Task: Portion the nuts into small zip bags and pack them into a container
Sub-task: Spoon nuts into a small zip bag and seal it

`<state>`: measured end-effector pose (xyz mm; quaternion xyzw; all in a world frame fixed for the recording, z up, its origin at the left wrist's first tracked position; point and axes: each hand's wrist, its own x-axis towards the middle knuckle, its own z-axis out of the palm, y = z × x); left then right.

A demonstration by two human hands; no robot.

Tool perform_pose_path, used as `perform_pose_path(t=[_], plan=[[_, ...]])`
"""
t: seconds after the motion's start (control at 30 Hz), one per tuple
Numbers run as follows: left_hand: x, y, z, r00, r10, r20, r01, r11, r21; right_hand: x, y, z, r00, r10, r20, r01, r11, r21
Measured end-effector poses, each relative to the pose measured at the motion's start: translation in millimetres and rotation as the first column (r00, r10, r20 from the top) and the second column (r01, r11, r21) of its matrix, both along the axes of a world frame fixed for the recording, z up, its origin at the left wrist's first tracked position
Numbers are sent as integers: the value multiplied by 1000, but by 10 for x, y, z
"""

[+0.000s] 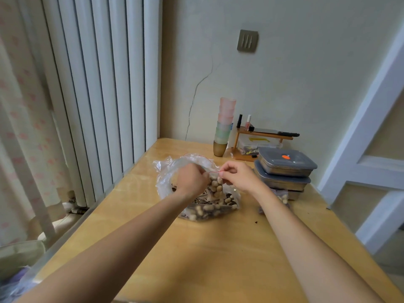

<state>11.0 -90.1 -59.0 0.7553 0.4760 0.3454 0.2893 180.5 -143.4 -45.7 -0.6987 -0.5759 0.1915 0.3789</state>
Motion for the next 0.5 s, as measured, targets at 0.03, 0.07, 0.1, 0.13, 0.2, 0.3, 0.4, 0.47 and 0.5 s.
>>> perform_pose_path(t=[0.03,0.07,0.1,0.13,0.2,0.3,0.4,0.47,0.5], plan=[[38,-32,-7,999,1,39,-2,1000,11,26,-40,-6,1000,-18,-10,18,1000,-1],[84,-64,-24,997,4,74,-5,1000,14,58,-78,-23,999,-31,-26,31,1000,-1],[141,-99,-51,995,5,100,-7,1000,15,91,-124,-44,998,-43,-41,43,999,-1],[206,-139,-83,992,-1,125,-1,1000,12,132,-176,-66,997,-57,-53,57,998,1],[353,-203,-171,979,-38,198,47,998,-41,222,-309,-98,993,-101,-54,101,995,2],[573,-296,-307,954,-116,276,170,968,-182,414,-532,-152,980,-194,-38,194,981,-19],[755,-377,-426,929,-163,332,262,923,-281,645,-696,-263,957,-290,-9,290,956,-50],[881,-432,-486,913,-196,359,317,893,-320,812,-808,-353,938,-347,-10,346,936,-63],[948,-439,-526,906,-217,364,342,882,-325,891,-859,-397,928,-374,-7,372,926,-68]])
